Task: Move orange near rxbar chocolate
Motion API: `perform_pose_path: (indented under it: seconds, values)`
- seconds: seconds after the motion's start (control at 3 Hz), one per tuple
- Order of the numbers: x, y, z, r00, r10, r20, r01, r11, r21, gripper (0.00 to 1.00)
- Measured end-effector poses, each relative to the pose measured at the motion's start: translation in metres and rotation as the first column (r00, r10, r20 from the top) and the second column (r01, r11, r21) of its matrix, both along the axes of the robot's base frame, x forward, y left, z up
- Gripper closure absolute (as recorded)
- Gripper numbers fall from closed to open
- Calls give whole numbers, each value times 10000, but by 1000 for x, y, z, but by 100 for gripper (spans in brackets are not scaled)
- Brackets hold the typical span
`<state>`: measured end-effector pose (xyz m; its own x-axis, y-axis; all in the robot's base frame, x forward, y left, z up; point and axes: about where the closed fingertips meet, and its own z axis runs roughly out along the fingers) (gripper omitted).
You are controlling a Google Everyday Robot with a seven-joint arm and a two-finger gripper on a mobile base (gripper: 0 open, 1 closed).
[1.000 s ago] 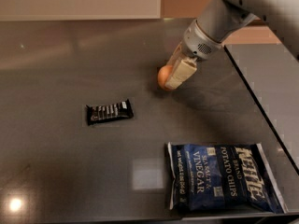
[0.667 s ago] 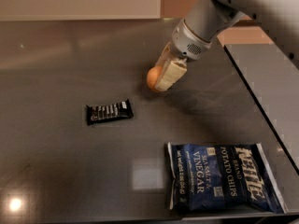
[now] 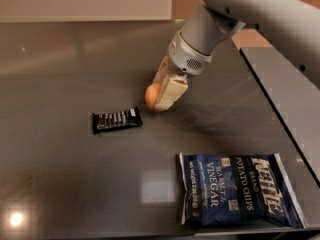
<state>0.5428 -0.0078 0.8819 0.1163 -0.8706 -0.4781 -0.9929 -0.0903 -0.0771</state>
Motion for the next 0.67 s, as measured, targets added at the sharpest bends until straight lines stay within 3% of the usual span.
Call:
perform_pose_path:
  seconds: [0.33,0.67]
  values:
    - [-9,10,-8,9996,286,33,-285,9996,-92,100]
    - [-9,15,-16,9994,352,15,-351,9993,-138,82]
